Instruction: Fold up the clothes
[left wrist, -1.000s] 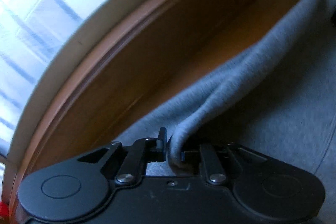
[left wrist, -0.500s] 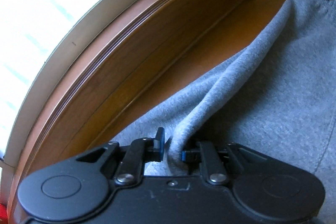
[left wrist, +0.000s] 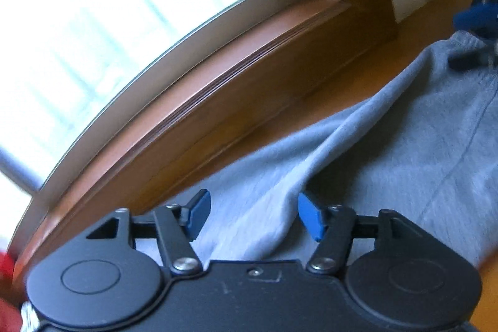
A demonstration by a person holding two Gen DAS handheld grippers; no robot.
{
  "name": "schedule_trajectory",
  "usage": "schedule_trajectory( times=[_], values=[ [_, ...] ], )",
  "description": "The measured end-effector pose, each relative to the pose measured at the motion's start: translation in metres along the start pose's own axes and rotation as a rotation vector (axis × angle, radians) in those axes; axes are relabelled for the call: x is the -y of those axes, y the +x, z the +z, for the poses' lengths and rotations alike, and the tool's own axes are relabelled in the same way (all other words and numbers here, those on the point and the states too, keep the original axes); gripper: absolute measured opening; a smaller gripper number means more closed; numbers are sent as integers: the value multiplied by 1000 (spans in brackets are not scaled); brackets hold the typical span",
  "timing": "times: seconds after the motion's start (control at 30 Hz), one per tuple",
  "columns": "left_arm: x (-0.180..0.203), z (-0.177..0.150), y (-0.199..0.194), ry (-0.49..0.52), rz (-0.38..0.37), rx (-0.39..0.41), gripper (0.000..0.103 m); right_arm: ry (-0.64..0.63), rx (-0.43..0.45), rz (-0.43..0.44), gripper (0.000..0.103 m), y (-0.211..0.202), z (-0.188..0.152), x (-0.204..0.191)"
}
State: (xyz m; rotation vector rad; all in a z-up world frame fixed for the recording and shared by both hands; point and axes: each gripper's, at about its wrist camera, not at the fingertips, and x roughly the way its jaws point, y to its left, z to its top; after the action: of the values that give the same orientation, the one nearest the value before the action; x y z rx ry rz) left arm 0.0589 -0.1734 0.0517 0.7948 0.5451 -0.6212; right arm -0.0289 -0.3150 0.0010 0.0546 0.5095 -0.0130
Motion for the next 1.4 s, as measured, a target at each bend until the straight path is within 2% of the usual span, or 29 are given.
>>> schedule_trajectory(
  times=[0.23,0.4,0.5,0.63,0.83,1.0,1.07,1.17,1.23,1.27,1.3,1.33,1.37,1.4],
  values=[
    [-20,-73,-37,-106,108,-110,61,-84,-37,218,76,18,-11,-75],
    [-65,-141,-59,-179,191,-184,63,-312,-41,343,78,41,12,-140],
    [-95,-188,-61,-211,204,-217,63,-447,-50,416,81,61,27,-187],
    [-134,-241,-51,-221,165,-241,64,-568,-83,528,83,89,44,-264],
    [-183,-304,-45,-226,39,-247,64,-697,-194,687,83,134,59,-357],
    [-199,-323,-48,-253,-46,-220,65,-765,-332,767,83,165,64,-397],
    [-202,-327,-49,-264,-62,-207,71,-801,-363,780,83,171,63,-409],
    [-208,-331,-45,-277,-76,-195,74,-864,-432,777,82,176,54,-419],
    [-209,-331,-44,-276,-77,-188,77,-868,-471,800,63,178,50,-423],
    [-208,-330,-43,-270,-67,-183,78,-857,-467,815,36,175,51,-423],
    [-209,-331,-42,-268,-51,-181,79,-846,-451,823,19,169,54,-421],
    [-209,-329,-40,-272,-31,-182,75,-841,-415,826,12,162,58,-419],
    [-209,-327,-38,-282,-16,-185,58,-840,-365,825,3,154,63,-418],
    [-210,-325,-36,-305,-9,-190,45,-820,-318,830,3,145,71,-414]
  ],
)
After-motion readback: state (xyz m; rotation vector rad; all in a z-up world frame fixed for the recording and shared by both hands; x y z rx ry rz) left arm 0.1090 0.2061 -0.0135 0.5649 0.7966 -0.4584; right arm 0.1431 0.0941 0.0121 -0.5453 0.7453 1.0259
